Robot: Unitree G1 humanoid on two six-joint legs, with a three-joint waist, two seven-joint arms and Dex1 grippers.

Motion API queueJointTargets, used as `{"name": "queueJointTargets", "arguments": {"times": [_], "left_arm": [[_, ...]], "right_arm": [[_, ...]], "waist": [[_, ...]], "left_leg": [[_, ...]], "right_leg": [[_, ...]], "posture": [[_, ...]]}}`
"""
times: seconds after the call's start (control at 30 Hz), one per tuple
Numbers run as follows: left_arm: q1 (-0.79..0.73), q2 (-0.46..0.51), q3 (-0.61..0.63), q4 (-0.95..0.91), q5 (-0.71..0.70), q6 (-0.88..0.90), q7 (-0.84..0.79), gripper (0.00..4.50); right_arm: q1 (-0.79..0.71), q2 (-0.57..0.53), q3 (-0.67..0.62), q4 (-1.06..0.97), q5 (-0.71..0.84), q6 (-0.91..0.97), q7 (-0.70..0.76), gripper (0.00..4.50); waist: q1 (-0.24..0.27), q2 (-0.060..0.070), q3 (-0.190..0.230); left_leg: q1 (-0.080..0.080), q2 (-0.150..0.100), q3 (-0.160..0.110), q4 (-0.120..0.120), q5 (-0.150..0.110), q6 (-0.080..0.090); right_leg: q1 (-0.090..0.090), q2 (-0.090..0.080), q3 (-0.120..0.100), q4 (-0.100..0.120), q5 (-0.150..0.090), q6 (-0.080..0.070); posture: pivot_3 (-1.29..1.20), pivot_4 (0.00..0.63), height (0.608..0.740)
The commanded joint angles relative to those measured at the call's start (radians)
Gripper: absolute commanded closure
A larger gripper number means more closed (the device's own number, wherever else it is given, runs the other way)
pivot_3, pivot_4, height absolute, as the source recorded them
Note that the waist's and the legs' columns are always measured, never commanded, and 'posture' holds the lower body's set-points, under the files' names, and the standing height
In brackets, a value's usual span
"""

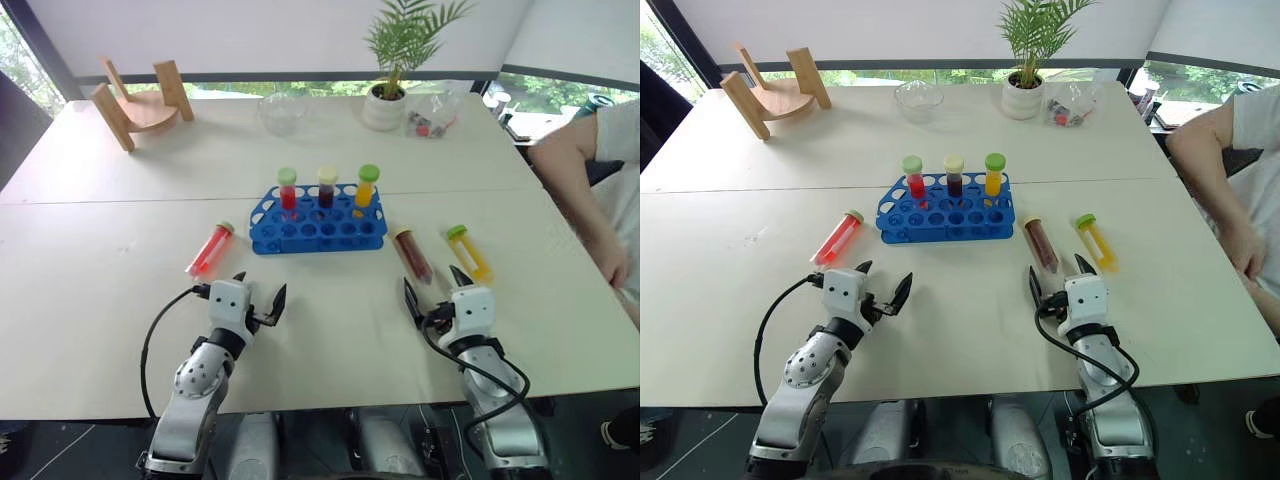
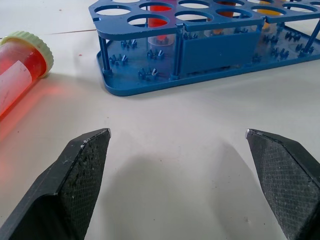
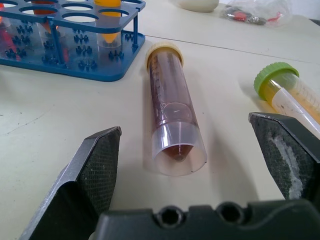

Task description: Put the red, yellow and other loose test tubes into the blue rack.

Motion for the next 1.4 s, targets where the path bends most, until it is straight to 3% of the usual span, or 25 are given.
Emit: {"name": "queueJointTargets", "arguments": {"times": [0.03, 0.73, 0.9, 1.03, 1.17, 1.3, 1.4], "left_arm": [[0.018, -0.003, -0.002, -0.029, -0.018, 0.015, -0.007, 0.03], [0.008, -0.005, -0.014, -0.020, -0.014, 0.033, -0.004, 0.03], [-0.007, 0.023, -0.013, -0.038, -0.016, 0.038, -0.032, 0.03], [-0.072, 0.135, 0.039, -0.149, -0.121, 0.158, -0.153, 0.03], [-0.160, 0.319, 0.141, -0.262, -0.335, 0.342, -0.327, 0.03], [-0.267, 0.541, 0.246, -0.275, -0.549, 0.504, -0.523, 0.03], [-0.313, 0.692, 0.288, -0.244, -0.647, 0.563, -0.678, 0.03]], "right_arm": [[0.007, -0.011, -0.009, -0.027, 0.003, 0.007, 0.004, 0.00], [0.013, -0.032, -0.018, -0.068, 0.007, 0.027, 0.028, 0.00], [0.011, -0.068, -0.018, -0.152, 0.025, 0.108, 0.076, 0.00], [-0.063, -0.145, -0.060, -0.317, 0.089, 0.359, 0.148, 0.00], [-0.246, -0.295, -0.120, -0.399, 0.181, 0.749, 0.234, 0.00], [-0.538, -0.490, -0.137, -0.315, 0.297, 1.185, 0.338, 0.00], [-0.774, -0.631, -0.063, -0.137, 0.378, 1.420, 0.449, 0.00]], "waist": [[0.000, 0.000, 0.000], [0.001, 0.000, 0.000], [0.001, 0.000, 0.000], [0.000, 0.000, 0.001], [-0.003, 0.002, 0.002], [-0.002, 0.003, 0.004], [-0.003, 0.004, 0.006]], "left_leg": [[0.000, 0.000, 0.000, 0.000, 0.000, 0.000], [0.000, 0.000, 0.001, 0.000, 0.000, 0.000], [-0.001, 0.000, 0.001, 0.000, 0.000, 0.000], [-0.002, 0.000, 0.001, 0.000, 0.000, 0.000], [-0.008, 0.001, -0.001, 0.003, 0.000, 0.000], [-0.012, 0.000, -0.002, 0.003, 0.000, 0.000], [-0.014, 0.000, -0.001, 0.003, 0.000, 0.001]], "right_leg": [[0.000, 0.000, 0.000, 0.000, 0.000, 0.000], [0.000, 0.000, 0.000, 0.000, 0.000, 0.000], [-0.001, 0.000, 0.000, 0.000, 0.000, 0.000], [-0.002, 0.000, 0.000, 0.000, 0.000, 0.000], [-0.007, 0.001, -0.001, 0.001, 0.001, -0.001], [-0.010, 0.001, -0.003, 0.002, 0.002, -0.001], [-0.014, 0.001, -0.003, 0.001, 0.001, -0.001]], "posture": [[0.00, 0.150, 0.740], [0.00, 0.150, 0.740], [0.00, 0.150, 0.740], [0.00, 0.150, 0.740], [0.00, 0.150, 0.740], [0.00, 0.150, 0.740], [0.00, 0.150, 0.740]]}}
